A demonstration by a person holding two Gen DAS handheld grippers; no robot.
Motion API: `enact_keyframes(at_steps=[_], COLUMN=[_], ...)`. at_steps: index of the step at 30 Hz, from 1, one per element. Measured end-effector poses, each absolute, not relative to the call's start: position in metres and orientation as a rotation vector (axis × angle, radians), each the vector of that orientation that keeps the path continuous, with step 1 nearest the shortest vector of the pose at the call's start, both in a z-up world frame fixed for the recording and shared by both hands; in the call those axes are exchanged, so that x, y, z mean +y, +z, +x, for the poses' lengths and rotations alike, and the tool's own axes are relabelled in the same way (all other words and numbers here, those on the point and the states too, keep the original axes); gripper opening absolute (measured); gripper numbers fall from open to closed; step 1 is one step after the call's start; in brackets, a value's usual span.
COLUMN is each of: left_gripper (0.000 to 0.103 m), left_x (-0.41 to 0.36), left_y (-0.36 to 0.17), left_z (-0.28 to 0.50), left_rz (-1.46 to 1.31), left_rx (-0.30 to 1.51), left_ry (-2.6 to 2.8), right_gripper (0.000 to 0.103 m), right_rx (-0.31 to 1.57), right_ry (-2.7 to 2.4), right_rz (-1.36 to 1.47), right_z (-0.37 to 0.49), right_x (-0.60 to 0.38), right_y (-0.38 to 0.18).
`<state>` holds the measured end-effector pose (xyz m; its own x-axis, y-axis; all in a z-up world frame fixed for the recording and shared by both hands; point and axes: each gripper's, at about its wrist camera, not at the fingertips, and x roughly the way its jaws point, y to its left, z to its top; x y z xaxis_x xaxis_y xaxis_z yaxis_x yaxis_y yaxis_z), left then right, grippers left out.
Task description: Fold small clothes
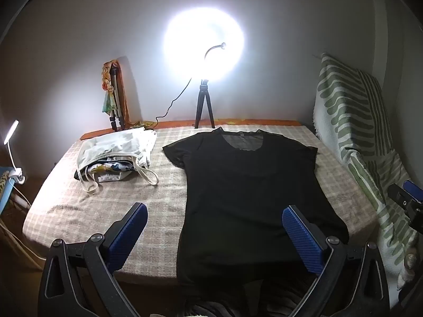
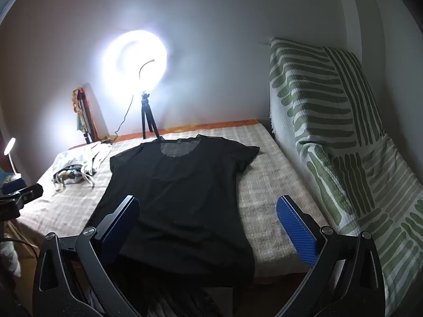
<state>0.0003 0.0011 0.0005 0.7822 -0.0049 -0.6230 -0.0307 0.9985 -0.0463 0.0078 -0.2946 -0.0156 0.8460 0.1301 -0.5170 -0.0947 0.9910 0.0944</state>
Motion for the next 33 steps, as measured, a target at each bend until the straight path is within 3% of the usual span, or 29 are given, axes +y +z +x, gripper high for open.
enact_keyframes(at_steps=[33], left_gripper=[0.103], left_x=[-0.003], left_y=[0.009], left_z=[-0.007], left_rz=[-0.035], left_rx=[0.645], left_ry=[0.040], right_gripper=[0.103], right_rx=[0.518], right_ry=[0.083], right_rz=[0.059], right_z=[0.005], right_x=[-0.287], right_y=[-0.007])
